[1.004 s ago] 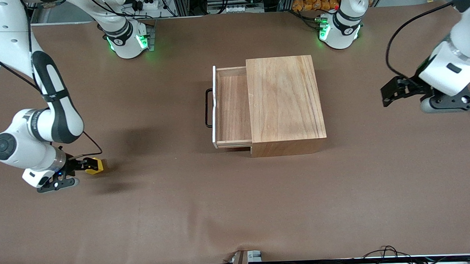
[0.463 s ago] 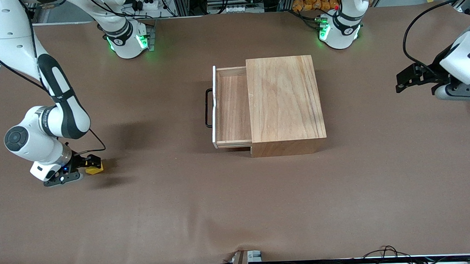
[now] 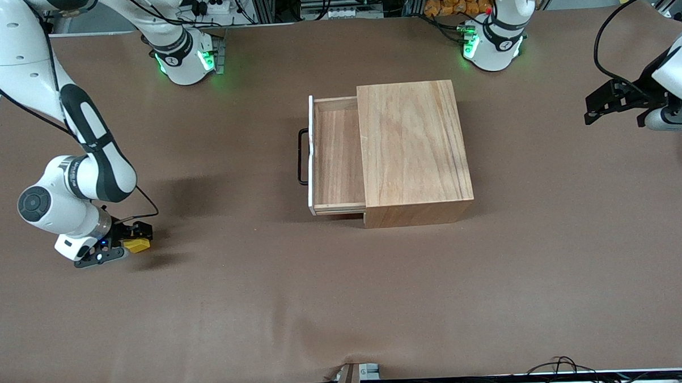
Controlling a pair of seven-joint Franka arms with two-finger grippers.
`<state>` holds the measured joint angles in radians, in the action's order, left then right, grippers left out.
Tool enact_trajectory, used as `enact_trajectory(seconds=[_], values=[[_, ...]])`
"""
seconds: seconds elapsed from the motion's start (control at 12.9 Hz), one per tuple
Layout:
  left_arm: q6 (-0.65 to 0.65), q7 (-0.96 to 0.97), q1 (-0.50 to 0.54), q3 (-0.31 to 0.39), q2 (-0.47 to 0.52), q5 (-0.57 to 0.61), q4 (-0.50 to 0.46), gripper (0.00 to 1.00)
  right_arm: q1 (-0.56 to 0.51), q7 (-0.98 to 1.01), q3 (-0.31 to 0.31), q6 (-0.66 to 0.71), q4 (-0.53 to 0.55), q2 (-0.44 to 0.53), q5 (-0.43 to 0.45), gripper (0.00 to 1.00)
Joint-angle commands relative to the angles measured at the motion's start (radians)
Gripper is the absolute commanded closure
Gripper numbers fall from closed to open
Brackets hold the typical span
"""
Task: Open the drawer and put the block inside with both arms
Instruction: 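Grasp the yellow cube with the right gripper and lift it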
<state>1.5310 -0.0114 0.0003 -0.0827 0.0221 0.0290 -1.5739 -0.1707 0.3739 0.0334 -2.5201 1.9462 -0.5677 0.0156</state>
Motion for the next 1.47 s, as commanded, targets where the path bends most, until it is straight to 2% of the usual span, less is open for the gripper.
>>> enact_trajectory(seconds=[0.0,0.08,0.15,0.39,0.46,0.54,0.85,1.0,1.24,1.39], values=[[-0.011,-0.012,0.009,-0.017,-0.013,0.063,0.03,0.0,-0.018,0.078,0.011,-0.04,0.017,0.006,0.014,0.5],[-0.012,-0.009,0.01,-0.017,-0.024,0.057,0.054,0.0,-0.021,0.079,0.013,-0.04,0.017,0.006,0.014,0.69],[-0.015,-0.007,0.017,-0.017,-0.025,0.052,0.057,0.0,-0.023,0.079,0.013,-0.04,0.016,0.006,0.014,0.75],[-0.018,0.049,0.017,-0.019,-0.014,0.043,0.046,0.0,-0.018,0.088,0.013,-0.039,0.01,0.032,0.014,0.84],[-0.02,0.068,0.012,-0.02,-0.013,0.036,0.042,0.0,-0.016,0.111,0.013,-0.03,-0.004,0.066,0.014,0.98],[-0.025,0.071,0.007,-0.022,-0.013,0.029,0.04,0.0,-0.016,0.12,0.013,-0.002,-0.022,0.11,0.014,1.0],[-0.025,0.074,0.015,-0.025,-0.013,0.011,0.028,0.0,-0.012,0.109,0.016,0.262,-0.139,0.268,-0.002,1.0],[-0.022,0.074,0.015,-0.025,-0.016,0.011,0.023,0.0,-0.009,0.109,0.017,0.44,-0.258,0.313,-0.003,1.0],[-0.015,0.076,0.017,-0.023,-0.019,-0.012,0.026,0.0,-0.007,0.108,0.016,0.836,-0.481,0.344,-0.089,1.0],[-0.002,0.077,0.018,-0.017,-0.025,-0.024,0.026,0.0,0.014,0.09,0.019,0.929,-0.533,0.347,-0.089,1.0]])
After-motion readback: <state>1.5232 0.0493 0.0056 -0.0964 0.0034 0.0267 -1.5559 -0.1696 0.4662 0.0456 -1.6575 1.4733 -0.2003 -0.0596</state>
